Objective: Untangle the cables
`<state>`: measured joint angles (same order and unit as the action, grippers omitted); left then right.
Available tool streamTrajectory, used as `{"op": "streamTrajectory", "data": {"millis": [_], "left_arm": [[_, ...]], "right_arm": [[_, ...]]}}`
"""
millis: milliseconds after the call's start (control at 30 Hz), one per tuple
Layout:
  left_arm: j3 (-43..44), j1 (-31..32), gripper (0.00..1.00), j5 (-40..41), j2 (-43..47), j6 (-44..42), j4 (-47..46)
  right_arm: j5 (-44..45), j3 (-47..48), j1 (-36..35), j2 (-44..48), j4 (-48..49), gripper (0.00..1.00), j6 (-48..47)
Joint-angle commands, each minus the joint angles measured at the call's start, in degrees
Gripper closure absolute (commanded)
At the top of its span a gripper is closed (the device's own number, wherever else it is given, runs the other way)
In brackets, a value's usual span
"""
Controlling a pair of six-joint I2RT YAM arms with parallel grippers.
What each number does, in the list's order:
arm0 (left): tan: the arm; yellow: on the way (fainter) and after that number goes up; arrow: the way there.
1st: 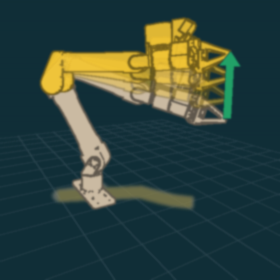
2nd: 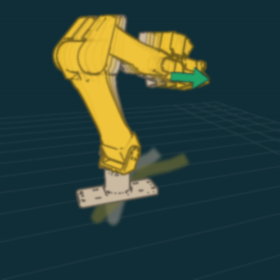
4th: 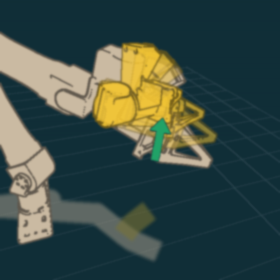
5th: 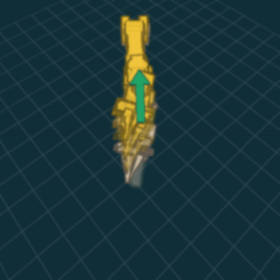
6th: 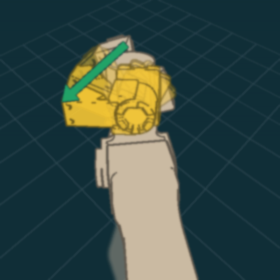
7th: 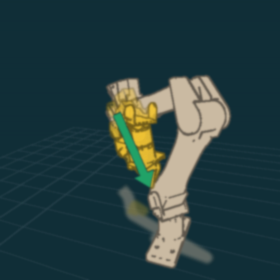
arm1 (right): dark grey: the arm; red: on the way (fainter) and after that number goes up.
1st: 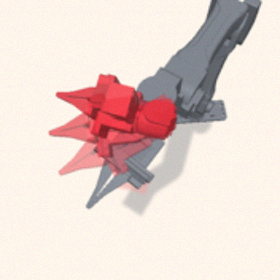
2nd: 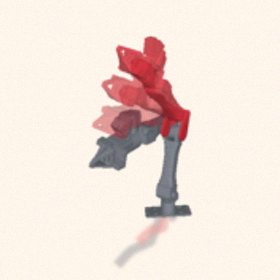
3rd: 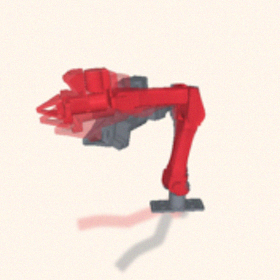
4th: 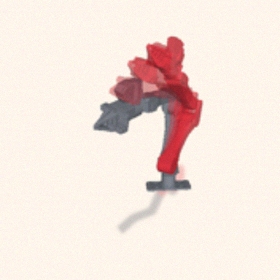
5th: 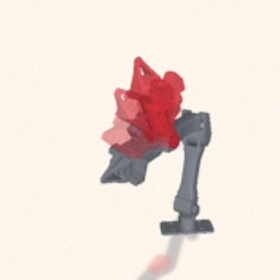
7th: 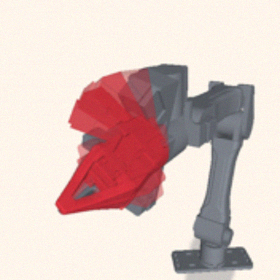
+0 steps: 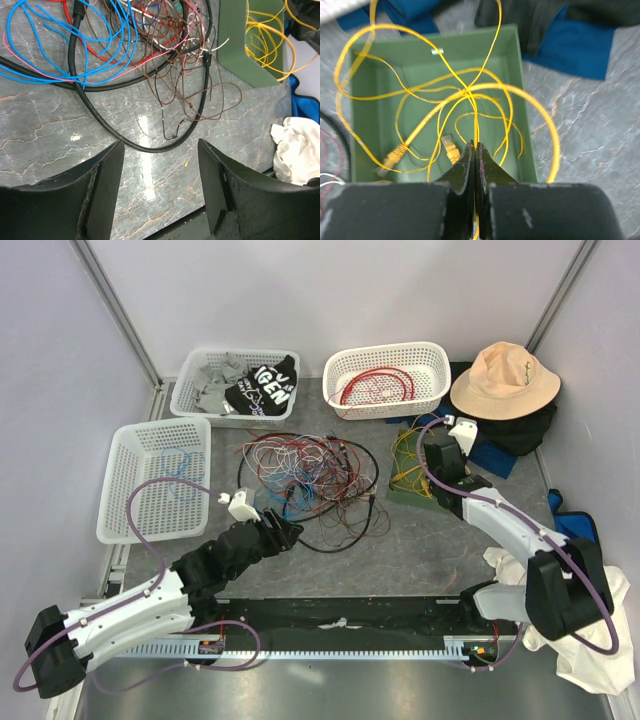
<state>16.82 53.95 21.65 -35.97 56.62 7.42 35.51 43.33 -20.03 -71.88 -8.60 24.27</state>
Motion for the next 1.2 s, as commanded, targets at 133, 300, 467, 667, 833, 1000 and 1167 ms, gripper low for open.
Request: {"op": "streamTrajectory", "data": {"millis": [133,300,467,667,833,1000,1167], "left_arm": [[-1.8,-0.2,0.34,-0.4,0.6,2.7,-2.4],[-2.0,-0.2,0.34,0.2,1.7,2.1,-2.2],[-1.1,-0.2,0.33,1.5,1.3,0.8,-2.2],[0.8,-0.2,0.28,3.0,0.7,-0.6,-1.3],[4.7,-0.3,0.09,6.4,-2.1,-3.9,-1.3],[14.3,-1.0,0.02,7.2,-13.0,-13.6,-2.1],[22.8,-4.4,0.01,1.7,-31.3,-17.3,-2.7]], "right_arm": [[-4.3,1.6,4.3,-9.2,2.1,1.0,3.8],[-3.8,0.4,2.9,-2.9,2.6,0.76,1.9],[0.7,4.1,-0.7,5.0,-1.6,0.43,0.8],[0.0,7.5,-2.4,10.0,-6.9,0.29,1.3],[-12.8,3.2,-10.8,18.9,0.1,0.28,0.4],[-29.3,-1.9,-18.5,22.5,7.3,0.26,0.9],[-29.8,-7.3,-23.4,25.7,8.2,0.26,1.2]]}}
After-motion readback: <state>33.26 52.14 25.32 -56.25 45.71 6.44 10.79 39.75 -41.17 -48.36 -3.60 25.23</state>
